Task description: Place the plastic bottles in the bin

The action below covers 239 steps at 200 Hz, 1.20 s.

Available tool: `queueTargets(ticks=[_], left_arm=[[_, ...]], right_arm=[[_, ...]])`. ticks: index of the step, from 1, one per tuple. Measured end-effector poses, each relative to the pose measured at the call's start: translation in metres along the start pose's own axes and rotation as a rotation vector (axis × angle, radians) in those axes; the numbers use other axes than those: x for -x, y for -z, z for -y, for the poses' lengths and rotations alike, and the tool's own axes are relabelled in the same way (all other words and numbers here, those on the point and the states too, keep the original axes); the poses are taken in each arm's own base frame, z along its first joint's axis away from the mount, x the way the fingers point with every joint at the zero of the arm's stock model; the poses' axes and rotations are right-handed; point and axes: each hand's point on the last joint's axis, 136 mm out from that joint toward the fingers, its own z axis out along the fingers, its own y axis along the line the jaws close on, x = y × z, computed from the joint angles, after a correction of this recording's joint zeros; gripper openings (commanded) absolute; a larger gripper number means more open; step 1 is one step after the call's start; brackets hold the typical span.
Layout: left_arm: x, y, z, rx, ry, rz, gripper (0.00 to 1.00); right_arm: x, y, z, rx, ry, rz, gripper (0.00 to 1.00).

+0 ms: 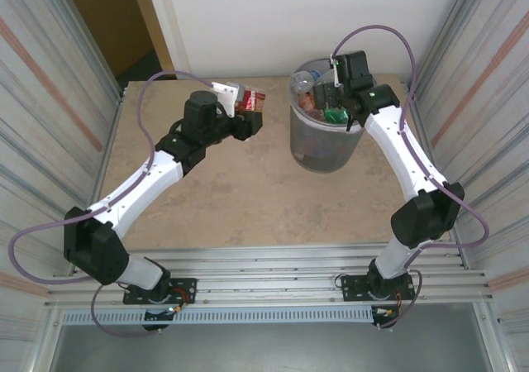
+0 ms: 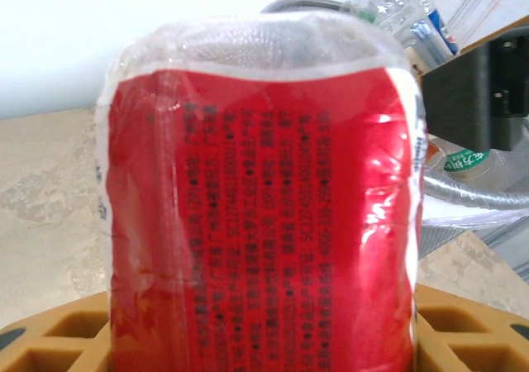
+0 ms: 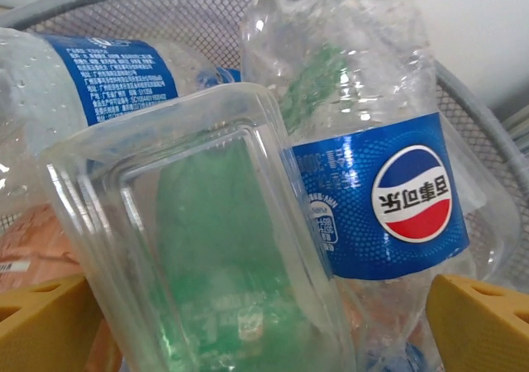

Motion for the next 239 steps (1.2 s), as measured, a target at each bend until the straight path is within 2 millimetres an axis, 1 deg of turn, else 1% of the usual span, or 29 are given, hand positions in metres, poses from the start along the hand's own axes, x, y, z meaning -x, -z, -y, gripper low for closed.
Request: queueTargets(ticks=[21,45,59,78,99,116,129,151,168,181,201,223,239], left_arm=[[0.001,-0.002,0.009,-0.028,-0.002,-0.003,0.44],[0.010,-0.005,0.024,-0.068,-0.001,0.008,0.44],[0.016,-0.006,0.033,-0.090,0.003,0.017,0.44],[0.025,-0.007,0.044,-0.121,0.007,0.032,0.43],[0.035,-0.009,0.055,-0.158,-0.003,0.053,0.43],[0.040,-0.013,0.062,-0.183,-0.025,0.059,0.43],[0.042,-0.017,0.069,-0.206,-0.052,0.062,0.43],[0.047,-0.028,0.084,-0.256,-0.114,0.071,0.43],[0.050,-0.038,0.099,-0.297,-0.178,0.079,0.43],[0.053,-0.046,0.112,-0.332,-0.232,0.089,0.43],[0.057,-0.060,0.133,-0.380,-0.321,0.110,0.43],[0.060,-0.079,0.152,-0.420,-0.408,0.129,0.44],[0.062,-0.094,0.158,-0.439,-0.453,0.140,0.43]], right_arm=[[-0.001,0.000,-0.003,0.016,0.001,-0.004,0.98],[0.000,0.001,-0.007,0.042,0.000,-0.003,0.98],[0.002,0.007,-0.009,0.064,-0.003,0.006,0.98],[0.008,0.021,-0.010,0.096,-0.014,0.033,0.98],[0.019,0.045,-0.007,0.130,-0.053,0.084,0.98],[0.029,0.065,0.001,0.163,-0.119,0.127,1.00],[0.035,0.079,0.010,0.196,-0.176,0.155,0.99],[0.040,0.097,0.024,0.256,-0.277,0.182,0.98],[0.042,0.107,0.030,0.284,-0.331,0.196,0.99],[0.041,0.112,0.031,0.293,-0.354,0.198,1.00],[0.033,0.115,0.036,0.288,-0.389,0.190,1.00],[0.023,0.115,0.053,0.244,-0.442,0.183,0.99],[0.015,0.115,0.066,0.206,-0.478,0.175,0.99]])
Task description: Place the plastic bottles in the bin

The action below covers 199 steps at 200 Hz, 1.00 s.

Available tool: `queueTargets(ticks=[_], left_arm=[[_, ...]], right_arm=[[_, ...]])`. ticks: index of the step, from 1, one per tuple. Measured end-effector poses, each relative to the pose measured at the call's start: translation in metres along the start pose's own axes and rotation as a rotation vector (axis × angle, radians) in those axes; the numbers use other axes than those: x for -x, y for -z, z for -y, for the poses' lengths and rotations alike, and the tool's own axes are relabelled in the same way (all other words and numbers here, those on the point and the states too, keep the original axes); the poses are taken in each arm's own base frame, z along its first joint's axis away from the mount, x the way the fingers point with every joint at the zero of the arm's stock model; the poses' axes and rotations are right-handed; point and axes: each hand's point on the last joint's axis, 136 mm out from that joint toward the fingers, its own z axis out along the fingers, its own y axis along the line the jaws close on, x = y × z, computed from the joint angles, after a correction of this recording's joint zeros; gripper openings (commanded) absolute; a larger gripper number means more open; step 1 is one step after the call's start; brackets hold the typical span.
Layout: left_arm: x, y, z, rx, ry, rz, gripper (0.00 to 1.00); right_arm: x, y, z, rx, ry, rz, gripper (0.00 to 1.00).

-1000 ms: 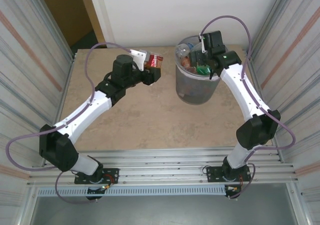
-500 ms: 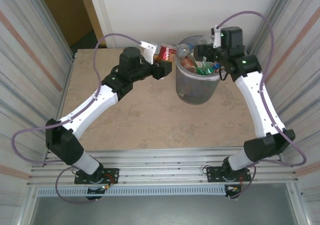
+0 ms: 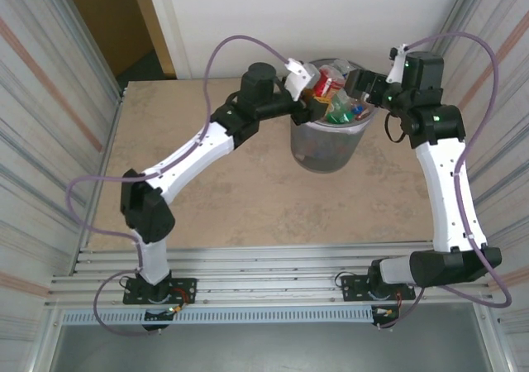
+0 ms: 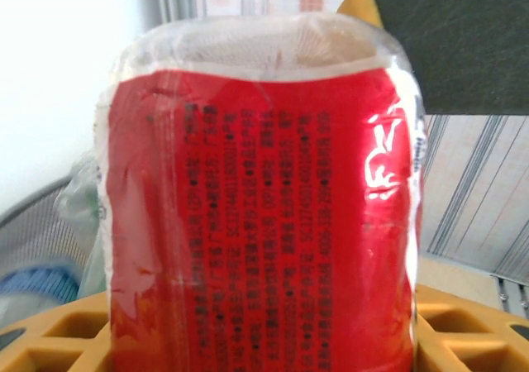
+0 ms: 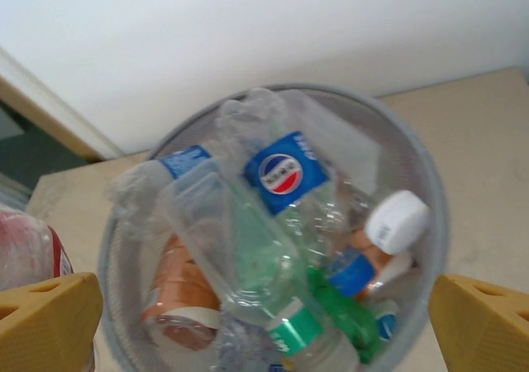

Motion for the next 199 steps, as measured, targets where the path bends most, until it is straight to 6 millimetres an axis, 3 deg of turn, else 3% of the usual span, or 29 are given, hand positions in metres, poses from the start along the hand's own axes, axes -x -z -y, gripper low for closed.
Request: queueTargets(ticks=[52,81,117,199], left_arm=[[-0.014,-0.031,-0.007,-0.035,-0.084,-0.016,0.44],[-0.024,-0.040,-0.008,-0.043,-0.109,-0.038,0.44],[-0.037,-0.046,-0.005,-0.059,-0.123,-0.069,0.55],[-0.046,-0.054,0.002,-0.078,-0.154,-0.088,0.78]], right_arm=[[0.003,0.024,0.040,-0.128,-0.094,0.063,0.98],[0.008,0.039,0.050,-0.150,-0.127,0.102,0.98],[0.012,0.043,0.039,-0.086,-0.131,0.112,0.98],[-0.006,0.016,0.005,0.064,-0.106,0.018,0.98]])
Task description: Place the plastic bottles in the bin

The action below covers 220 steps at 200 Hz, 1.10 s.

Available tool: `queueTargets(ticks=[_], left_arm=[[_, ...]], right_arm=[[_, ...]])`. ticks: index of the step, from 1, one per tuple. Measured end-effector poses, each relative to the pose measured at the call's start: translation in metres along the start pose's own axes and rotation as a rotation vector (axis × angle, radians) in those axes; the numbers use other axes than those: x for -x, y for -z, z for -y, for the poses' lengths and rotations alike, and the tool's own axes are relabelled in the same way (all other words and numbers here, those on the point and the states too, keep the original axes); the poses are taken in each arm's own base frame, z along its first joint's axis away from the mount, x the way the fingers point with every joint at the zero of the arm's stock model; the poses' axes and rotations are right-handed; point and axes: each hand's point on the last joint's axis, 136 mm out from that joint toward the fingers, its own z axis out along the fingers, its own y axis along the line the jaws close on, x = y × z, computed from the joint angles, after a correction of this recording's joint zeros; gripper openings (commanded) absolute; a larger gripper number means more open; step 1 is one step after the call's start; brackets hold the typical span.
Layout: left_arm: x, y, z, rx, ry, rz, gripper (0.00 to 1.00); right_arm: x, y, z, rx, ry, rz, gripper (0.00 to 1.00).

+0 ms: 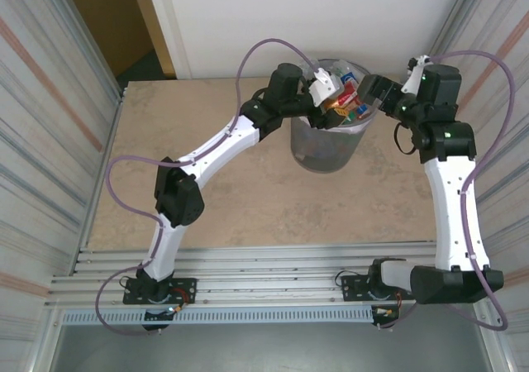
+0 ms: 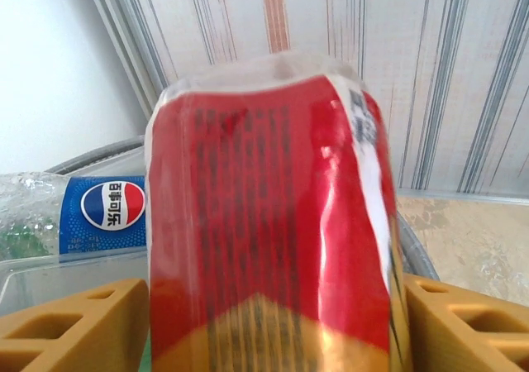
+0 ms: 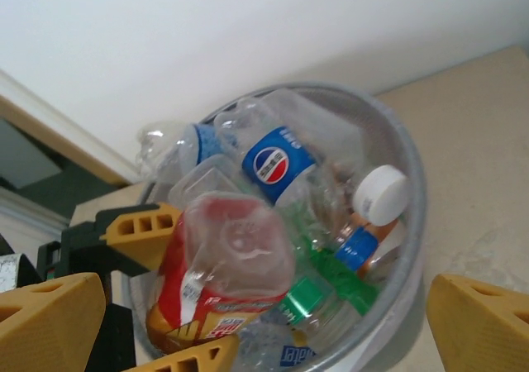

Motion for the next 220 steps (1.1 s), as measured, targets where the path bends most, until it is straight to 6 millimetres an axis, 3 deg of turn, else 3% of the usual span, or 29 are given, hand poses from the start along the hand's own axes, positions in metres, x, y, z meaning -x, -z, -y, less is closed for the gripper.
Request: queueTargets(ticks=[22,55,77,110,163,220], left_arm=[[0.000,0.000,0.001,-0.001,-0.003,0.000,0.79],[0.000,-0.001,0.000,0.009,-0.007,-0.003,0.65],[-0.004,-0.003,0.000,0.026,-0.001,-0.016,0.63],[-0.008,0.001,-0.006,0.087,0.011,-0.017,0.82],[-0.006,0.021,-0.017,0.191,0.052,-0.009,0.90],[0.033,0.058,-0.027,0.257,0.100,0.095,0.91]], right_arm=[[-0.005,-0.011,-0.001,0.000,0.003,-0.028,0.98],[-0.012,-0.025,0.009,-0.039,-0.004,-0.063,0.98],[-0.015,-0.029,0.011,-0.045,-0.007,-0.076,0.98],[-0.016,-0.030,0.011,-0.044,-0.006,-0.077,0.98],[-0.017,-0.030,0.008,-0.037,-0.001,-0.081,0.98],[-0.028,-0.039,-0.004,-0.019,0.048,-0.117,1.00]])
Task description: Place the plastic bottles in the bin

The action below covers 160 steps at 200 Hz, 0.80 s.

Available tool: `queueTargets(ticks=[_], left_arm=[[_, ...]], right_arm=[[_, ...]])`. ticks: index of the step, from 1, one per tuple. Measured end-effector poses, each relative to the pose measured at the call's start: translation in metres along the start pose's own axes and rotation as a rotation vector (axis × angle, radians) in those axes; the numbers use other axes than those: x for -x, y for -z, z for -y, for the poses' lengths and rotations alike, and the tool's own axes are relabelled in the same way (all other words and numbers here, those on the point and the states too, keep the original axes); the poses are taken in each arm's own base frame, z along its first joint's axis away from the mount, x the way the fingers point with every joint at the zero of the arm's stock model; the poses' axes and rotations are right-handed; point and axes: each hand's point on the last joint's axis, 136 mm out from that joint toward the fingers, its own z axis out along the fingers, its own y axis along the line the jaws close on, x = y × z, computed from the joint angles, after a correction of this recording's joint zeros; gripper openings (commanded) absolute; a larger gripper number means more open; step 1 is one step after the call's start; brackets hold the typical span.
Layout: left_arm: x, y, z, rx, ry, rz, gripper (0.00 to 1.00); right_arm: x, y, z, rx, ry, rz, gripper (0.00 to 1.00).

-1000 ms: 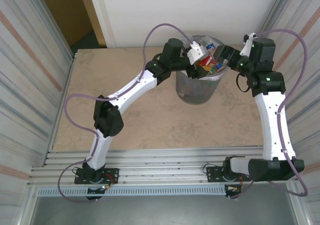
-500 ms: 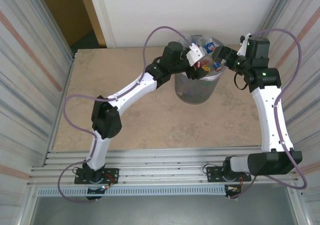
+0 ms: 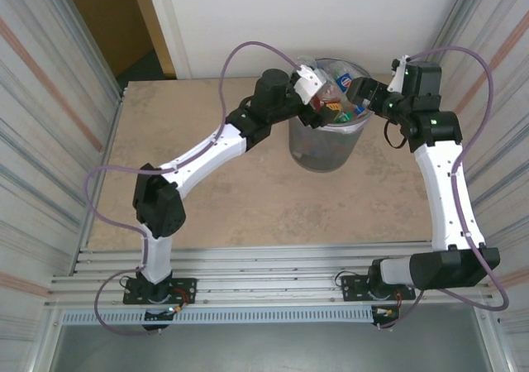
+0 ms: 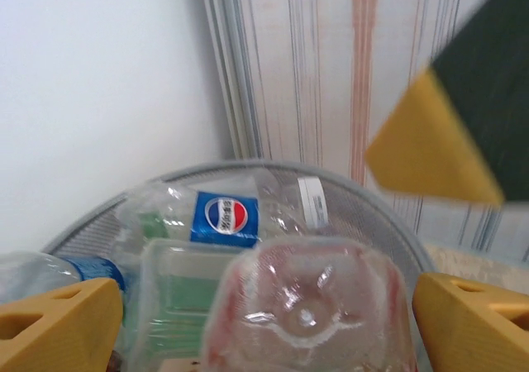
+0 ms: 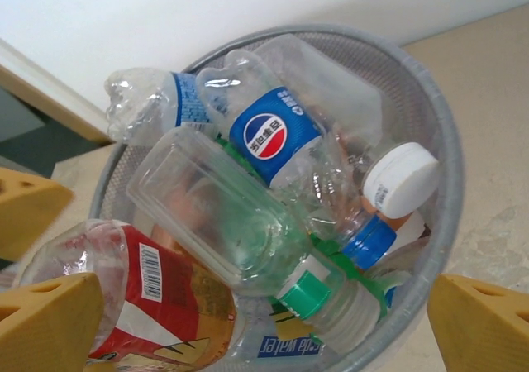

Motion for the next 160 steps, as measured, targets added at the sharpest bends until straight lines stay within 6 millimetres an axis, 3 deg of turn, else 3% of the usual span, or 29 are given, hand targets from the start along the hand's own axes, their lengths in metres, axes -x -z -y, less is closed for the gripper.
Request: queueTargets(ticks=[37,85,160], left_arm=[[0.012,0.011,-0.024,0.070,0.058,0.029,0.90],[-0.012,0.017,-0.047,0.157,0.155,-0.002,0.90],[-0.028,0.071,-0.058,0.313,0.234,-0.041,0.92]], right_arm=[[-0.007,-0.009,-0.014,0.007,0.054,-0.025,1.00],[-0.011,-0.024,-0.021,-0.023,0.106,-0.054,1.00],[-0.003,-0.058,-0.041,-0.065,0.207,-0.052,1.00]])
